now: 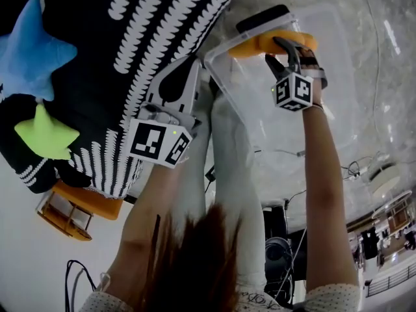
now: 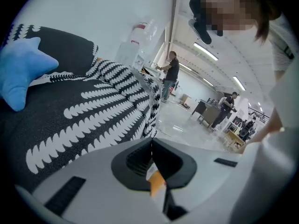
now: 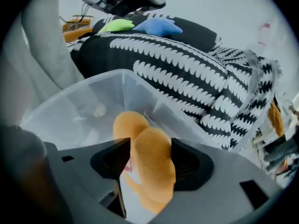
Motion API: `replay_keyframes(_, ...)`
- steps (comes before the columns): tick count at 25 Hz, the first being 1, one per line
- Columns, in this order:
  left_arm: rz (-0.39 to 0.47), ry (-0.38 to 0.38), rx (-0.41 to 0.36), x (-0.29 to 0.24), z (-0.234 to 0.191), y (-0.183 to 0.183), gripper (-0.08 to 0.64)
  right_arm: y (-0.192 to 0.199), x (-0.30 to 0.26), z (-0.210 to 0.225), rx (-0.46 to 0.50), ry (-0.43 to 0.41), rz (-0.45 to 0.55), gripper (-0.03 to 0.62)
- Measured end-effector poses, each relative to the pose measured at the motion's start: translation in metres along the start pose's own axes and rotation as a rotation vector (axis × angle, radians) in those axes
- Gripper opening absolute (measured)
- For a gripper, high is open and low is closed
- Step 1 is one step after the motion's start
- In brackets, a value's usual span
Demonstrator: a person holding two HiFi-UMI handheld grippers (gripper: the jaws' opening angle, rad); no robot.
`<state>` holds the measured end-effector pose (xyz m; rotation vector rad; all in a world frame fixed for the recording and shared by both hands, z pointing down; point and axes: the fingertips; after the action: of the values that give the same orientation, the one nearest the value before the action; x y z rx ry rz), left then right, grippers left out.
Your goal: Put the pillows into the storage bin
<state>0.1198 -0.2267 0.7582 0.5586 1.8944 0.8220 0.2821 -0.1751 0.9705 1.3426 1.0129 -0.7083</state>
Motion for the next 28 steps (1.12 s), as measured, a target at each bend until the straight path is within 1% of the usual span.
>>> replay_keyframes(2, 0.002, -0.002, 0.006, 0.0, -0.004, -0.001, 0.005, -0.002, 0.005, 0.01, -0.07, 0.026, 0.024, 0.28)
replay_keyframes(5, 0.008, -0.006, 0.01, 0.004, -0.007, -0.008, 0.005, -0.013, 0.02, 0.021, -0.13, 0.052, 0.056, 0.27)
replay_keyframes(8, 0.024, -0.006, 0.016, 0.014, -0.007, -0.018, 0.005, -0.027, 0.047, 0.029, -0.198, 0.096, 0.101, 0.237)
replay_keyframes(11, 0.044, -0.001, 0.008, 0.022, -0.003, -0.034, 0.005, -0.043, 0.086, 0.046, -0.288, 0.166, 0.168, 0.172)
replay_keyframes(13, 0.073, 0.013, 0.006, 0.026, 0.003, -0.05, 0.005, -0.053, 0.115, 0.061, -0.352, 0.21, 0.219, 0.102)
replay_keyframes(14, 0.095, 0.028, 0.008, 0.028, 0.008, -0.061, 0.005, -0.059, 0.129, 0.07, -0.388, 0.225, 0.245, 0.04)
replay_keyframes(15, 0.117, 0.042, 0.008, 0.033, 0.013, -0.075, 0.005, -0.067, 0.145, 0.077, -0.422, 0.234, 0.271, 0.012)
replay_keyframes(17, 0.143, 0.052, -0.007, 0.047, 0.022, -0.102, 0.005, -0.09, 0.183, 0.088, -0.467, 0.247, 0.319, 0.012)
replay_keyframes(19, 0.157, 0.045, -0.024, 0.065, 0.029, -0.129, 0.005, -0.116, 0.223, 0.096, -0.481, 0.268, 0.355, 0.011)
replay_keyframes(21, 0.181, 0.038, -0.038, 0.081, 0.035, -0.156, 0.005, -0.144, 0.261, 0.106, -0.476, 0.296, 0.385, 0.011)
replay_keyframes(28, 0.284, 0.029, -0.106, 0.155, 0.068, -0.251, 0.005, -0.247, 0.414, 0.118, -0.382, 0.421, 0.512, 0.012)
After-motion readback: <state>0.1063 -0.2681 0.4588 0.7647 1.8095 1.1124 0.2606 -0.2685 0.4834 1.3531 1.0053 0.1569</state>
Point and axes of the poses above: the fingertips, and each gripper's own axes: x backward along the fingers, z to its right, y out of its underside, and after that the axes turned 7 degrees about -y, right-handed
